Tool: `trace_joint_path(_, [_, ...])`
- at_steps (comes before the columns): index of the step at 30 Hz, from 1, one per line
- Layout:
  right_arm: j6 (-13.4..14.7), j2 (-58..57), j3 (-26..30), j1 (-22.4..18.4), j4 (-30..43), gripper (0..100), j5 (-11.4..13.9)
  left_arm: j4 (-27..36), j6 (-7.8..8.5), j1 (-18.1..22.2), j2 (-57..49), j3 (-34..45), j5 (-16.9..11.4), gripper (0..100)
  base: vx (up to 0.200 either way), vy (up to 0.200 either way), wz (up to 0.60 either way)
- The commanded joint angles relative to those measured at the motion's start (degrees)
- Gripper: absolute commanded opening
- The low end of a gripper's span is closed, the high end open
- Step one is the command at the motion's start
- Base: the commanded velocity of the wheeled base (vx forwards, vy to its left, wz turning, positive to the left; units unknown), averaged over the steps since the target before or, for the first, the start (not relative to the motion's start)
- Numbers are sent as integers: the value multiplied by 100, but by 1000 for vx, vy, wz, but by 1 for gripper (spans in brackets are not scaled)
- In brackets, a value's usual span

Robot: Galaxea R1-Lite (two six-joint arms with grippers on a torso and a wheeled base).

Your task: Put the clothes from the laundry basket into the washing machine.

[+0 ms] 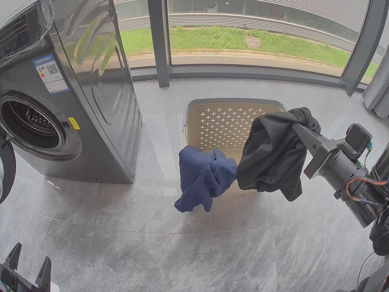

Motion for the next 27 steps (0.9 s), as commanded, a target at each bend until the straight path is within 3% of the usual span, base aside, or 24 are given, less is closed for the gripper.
trace_joint_path(1, [4,78,-34,17,-4,0,3,-1,-11,0,-75,92,4,100,0,200,0])
trace_joint_path(27, [30,104,-87,25,-22,0,3,-1,-19,0,-75,92,13,100,0,200,0])
